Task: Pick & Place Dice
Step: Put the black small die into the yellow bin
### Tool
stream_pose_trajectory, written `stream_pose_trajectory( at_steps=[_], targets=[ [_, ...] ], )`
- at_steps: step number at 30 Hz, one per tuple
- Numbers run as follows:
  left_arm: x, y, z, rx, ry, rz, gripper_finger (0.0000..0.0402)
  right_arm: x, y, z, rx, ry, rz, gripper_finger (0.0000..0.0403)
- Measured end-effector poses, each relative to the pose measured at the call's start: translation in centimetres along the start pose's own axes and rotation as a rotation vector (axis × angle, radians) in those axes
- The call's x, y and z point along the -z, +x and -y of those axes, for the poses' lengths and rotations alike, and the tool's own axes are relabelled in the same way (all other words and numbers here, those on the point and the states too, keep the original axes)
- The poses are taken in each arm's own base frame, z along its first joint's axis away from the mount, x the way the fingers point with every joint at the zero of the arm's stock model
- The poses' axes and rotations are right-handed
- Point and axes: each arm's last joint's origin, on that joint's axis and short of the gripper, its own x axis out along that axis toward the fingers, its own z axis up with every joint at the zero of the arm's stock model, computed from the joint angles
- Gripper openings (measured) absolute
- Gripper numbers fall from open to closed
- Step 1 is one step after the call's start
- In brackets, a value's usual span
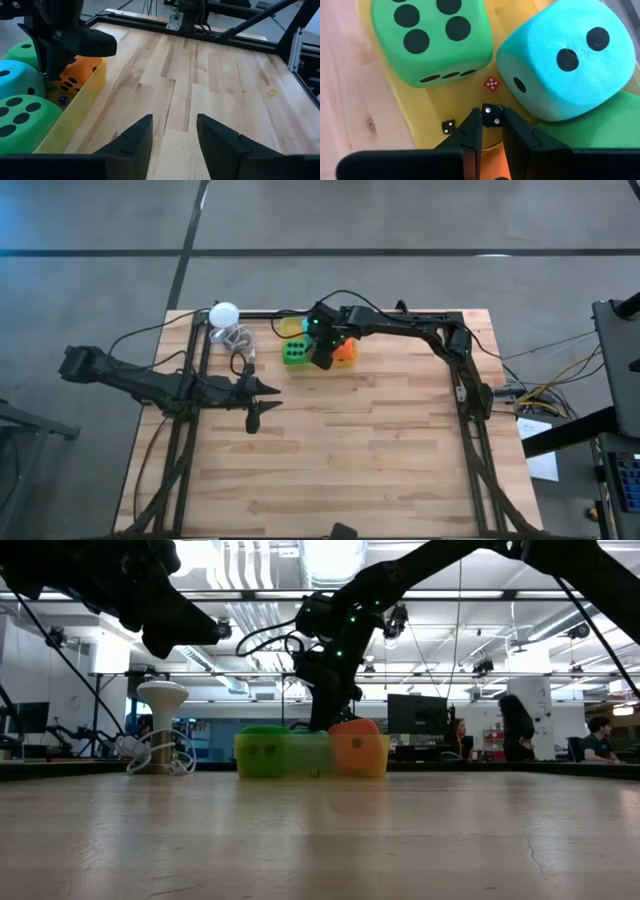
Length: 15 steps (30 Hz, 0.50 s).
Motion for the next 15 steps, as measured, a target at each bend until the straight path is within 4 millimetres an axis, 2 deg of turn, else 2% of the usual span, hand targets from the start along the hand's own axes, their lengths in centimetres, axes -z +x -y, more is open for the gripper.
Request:
stream_pose_trajectory(
  at_steps=[15],
  targets=[
    [0.03,0.01,-0.01,-0.001,-0.002,-0.003,0.0159,0.29,0.06,0.13,-0.001,-0.003,-0.026,0.0044]
  ],
)
